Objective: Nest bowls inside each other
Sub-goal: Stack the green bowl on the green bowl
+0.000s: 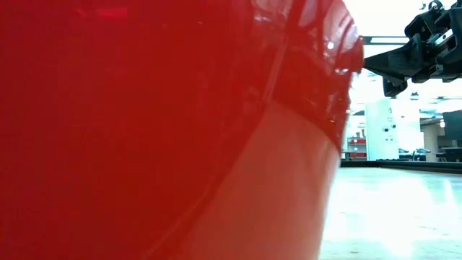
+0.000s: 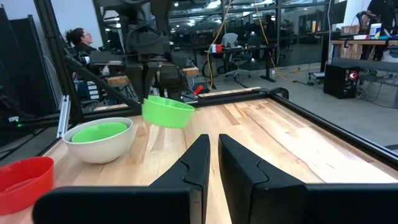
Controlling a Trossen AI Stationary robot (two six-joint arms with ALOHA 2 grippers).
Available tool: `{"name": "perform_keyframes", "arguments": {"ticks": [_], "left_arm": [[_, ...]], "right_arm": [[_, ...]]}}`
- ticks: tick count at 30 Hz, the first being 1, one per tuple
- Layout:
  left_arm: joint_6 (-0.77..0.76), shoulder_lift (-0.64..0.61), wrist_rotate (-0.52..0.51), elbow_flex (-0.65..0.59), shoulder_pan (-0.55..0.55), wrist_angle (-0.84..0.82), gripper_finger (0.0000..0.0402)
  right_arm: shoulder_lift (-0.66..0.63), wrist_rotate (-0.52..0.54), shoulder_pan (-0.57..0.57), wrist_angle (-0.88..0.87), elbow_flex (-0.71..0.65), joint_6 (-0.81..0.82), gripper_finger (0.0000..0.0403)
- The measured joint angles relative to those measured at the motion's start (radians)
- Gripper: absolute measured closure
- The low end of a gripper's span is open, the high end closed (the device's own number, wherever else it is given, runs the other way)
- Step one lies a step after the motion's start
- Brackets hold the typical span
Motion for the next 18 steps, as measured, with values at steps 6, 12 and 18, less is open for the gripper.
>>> {"name": "perform_keyframes", "arguments": {"ticks": [6,12,18], "left_arm": [[-0.13,0.0,-0.043,0.015,-0.077,-0.031,0.04],[-0.253,0.0,-0.105,0.039,-0.151,-0.046,0.04],[-0.322,0.0,-0.146,0.066,-0.204,-0.078,0.04]], "right_arm": [[0.0,0.0,0.0,0.0,0.0,0.001,0.0369],[0.0,0.0,0.0,0.0,0.0,0.001,0.0369],[0.0,0.0,0.0,0.0,0.0,0.0,0.0369]]}}
